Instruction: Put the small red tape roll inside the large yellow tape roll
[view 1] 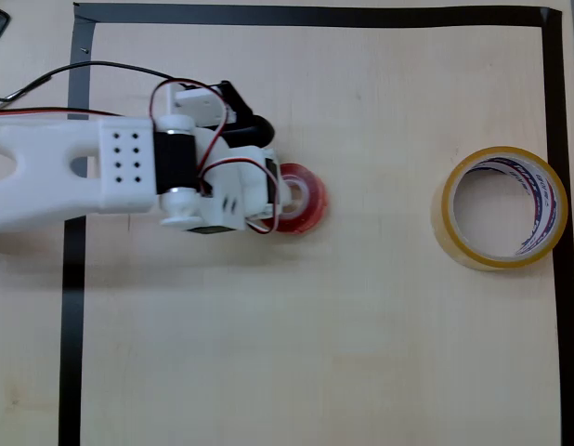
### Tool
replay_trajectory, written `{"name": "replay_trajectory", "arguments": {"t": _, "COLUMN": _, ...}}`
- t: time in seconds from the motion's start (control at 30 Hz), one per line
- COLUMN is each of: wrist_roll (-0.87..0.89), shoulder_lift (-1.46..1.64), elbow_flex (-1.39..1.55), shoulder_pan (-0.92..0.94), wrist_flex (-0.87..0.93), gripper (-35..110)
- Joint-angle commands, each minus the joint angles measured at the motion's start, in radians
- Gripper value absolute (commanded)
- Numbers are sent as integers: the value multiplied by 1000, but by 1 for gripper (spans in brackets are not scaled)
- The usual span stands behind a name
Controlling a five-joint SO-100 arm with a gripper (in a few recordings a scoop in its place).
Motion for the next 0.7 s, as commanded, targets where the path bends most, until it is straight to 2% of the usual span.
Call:
{"name": "replay_trajectory", "arguments": {"t": 0.0, "wrist_roll": 12, "shoulder_lift": 262, "elbow_flex": 67, "shoulder_pan": -28, "wrist_flex": -87, "gripper": 0}}
{"name": "replay_trajectory", "arguments": {"t": 0.23, "wrist_roll": 11, "shoulder_lift": 331, "elbow_flex": 54, "shoulder_pan": -15, "wrist_flex": -273, "gripper": 0}}
{"name": "replay_trajectory", "arguments": {"t": 0.37, "wrist_roll": 18, "shoulder_lift": 347, "elbow_flex": 109, "shoulder_pan": -14, "wrist_flex": -480, "gripper": 0}}
{"name": "replay_trajectory", "arguments": {"t": 0.53, "wrist_roll": 20, "shoulder_lift": 268, "elbow_flex": 110, "shoulder_pan": -5, "wrist_flex": -744, "gripper": 0}}
{"name": "replay_trajectory", "arguments": {"t": 0.67, "wrist_roll": 23, "shoulder_lift": 164, "elbow_flex": 20, "shoulder_pan": 20, "wrist_flex": -838, "gripper": 0}}
